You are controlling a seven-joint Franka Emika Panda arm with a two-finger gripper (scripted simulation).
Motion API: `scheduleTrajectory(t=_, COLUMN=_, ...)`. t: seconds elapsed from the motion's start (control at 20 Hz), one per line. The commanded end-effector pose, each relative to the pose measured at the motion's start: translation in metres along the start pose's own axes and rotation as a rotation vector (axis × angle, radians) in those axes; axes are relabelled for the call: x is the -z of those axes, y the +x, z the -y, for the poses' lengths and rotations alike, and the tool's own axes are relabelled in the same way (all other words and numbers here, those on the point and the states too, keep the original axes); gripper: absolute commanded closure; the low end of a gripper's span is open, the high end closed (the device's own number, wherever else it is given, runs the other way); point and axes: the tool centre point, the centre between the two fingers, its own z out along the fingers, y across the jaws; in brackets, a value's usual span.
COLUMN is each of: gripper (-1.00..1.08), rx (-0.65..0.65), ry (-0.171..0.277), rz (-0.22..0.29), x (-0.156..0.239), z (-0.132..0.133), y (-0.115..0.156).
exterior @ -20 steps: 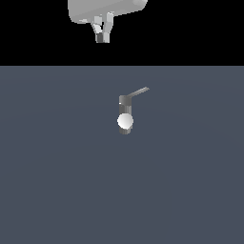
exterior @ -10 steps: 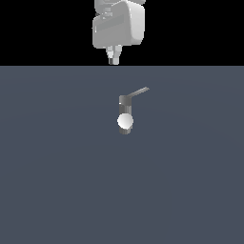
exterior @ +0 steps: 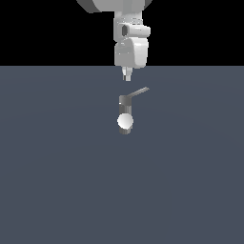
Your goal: Turn on the faucet by rotating a designated handle.
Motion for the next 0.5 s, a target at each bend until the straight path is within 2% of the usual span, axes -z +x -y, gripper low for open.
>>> scheduleTrajectory(t=0.0, gripper=1.08, rx=-0.074, ry=-0.002, rz=-0.003, x=-0.014, z=0.009, y=0.019)
scheduleTrajectory(t=0.45, gripper=1.08, rx=-0.274, ry=-0.008, rz=-0.005, x=-0.050, z=0.027, y=0.072)
